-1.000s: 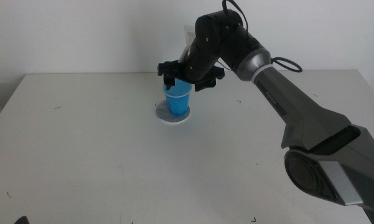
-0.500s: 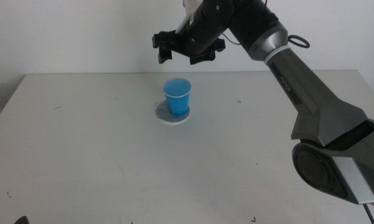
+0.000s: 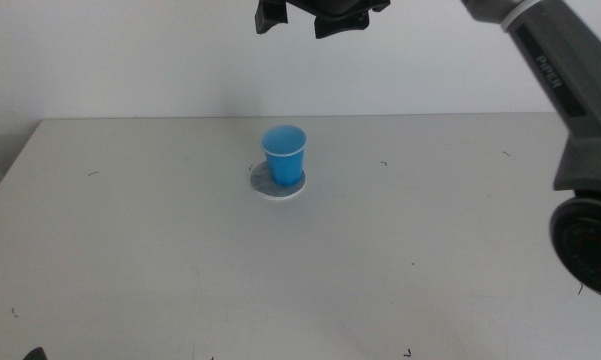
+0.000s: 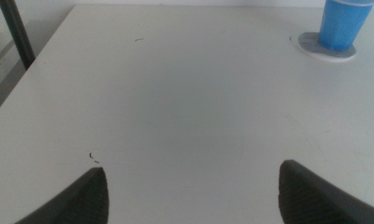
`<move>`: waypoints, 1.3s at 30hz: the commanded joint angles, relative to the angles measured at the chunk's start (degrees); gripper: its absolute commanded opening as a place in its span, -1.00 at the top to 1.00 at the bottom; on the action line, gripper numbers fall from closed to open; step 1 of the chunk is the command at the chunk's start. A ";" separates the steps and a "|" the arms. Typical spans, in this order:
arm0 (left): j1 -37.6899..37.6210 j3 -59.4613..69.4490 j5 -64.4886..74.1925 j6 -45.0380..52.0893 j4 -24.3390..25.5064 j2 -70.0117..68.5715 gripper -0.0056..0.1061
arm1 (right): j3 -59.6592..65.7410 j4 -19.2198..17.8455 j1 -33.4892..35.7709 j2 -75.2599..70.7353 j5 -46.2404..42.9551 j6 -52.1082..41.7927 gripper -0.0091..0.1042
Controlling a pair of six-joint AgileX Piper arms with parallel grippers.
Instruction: Place an empty cup on a cup mat.
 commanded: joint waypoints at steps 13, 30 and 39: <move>0.06 -0.34 -3.84 -0.61 0.02 -0.52 -0.98 | 36.87 -9.87 -4.45 -34.43 -1.38 0.31 -0.28; 0.06 -0.34 -3.84 -0.61 0.02 -0.52 -0.98 | 90.81 -0.82 -27.49 -77.30 -28.03 -13.03 -0.28; 0.06 -0.34 -3.84 -0.61 0.02 -0.52 -0.98 | 113.82 -0.49 -27.36 -96.24 -42.44 -20.73 -0.38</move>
